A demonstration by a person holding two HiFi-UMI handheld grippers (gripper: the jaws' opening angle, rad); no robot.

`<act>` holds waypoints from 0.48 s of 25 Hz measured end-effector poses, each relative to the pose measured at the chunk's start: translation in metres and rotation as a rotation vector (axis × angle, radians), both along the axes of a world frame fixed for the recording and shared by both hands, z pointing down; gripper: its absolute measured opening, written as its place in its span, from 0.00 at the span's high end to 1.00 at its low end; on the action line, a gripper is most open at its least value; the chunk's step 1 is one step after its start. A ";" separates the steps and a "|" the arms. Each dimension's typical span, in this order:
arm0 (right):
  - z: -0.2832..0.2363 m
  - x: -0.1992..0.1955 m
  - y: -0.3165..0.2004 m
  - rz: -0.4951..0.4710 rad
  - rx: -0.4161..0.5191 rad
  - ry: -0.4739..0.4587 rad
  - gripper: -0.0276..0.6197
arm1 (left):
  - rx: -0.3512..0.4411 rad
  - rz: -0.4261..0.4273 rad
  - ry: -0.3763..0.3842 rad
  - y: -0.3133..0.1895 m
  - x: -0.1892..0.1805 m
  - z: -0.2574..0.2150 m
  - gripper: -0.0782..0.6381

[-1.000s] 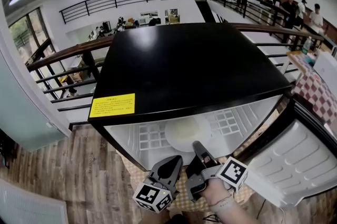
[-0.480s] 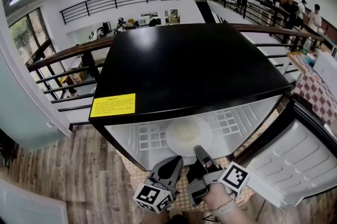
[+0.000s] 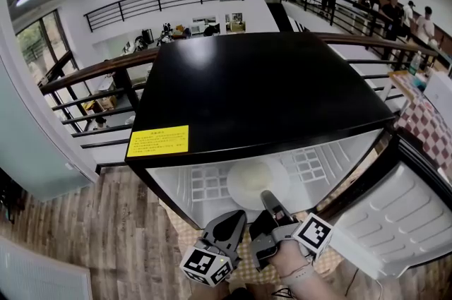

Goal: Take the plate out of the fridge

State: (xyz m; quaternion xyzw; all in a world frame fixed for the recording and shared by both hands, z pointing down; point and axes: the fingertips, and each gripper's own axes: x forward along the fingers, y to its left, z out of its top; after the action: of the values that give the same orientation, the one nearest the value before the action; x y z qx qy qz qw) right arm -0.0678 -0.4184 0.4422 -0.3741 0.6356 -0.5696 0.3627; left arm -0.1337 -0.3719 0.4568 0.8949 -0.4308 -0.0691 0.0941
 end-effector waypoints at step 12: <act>-0.001 0.008 0.004 0.038 -0.003 -0.011 0.87 | -0.006 0.007 0.005 -0.001 0.002 0.001 0.88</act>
State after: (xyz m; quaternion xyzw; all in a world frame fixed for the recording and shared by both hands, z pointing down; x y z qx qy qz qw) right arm -0.0600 -0.4146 0.4416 -0.3835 0.6255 -0.5657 0.3763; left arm -0.1320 -0.3725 0.4581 0.8959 -0.4276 -0.0696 0.0980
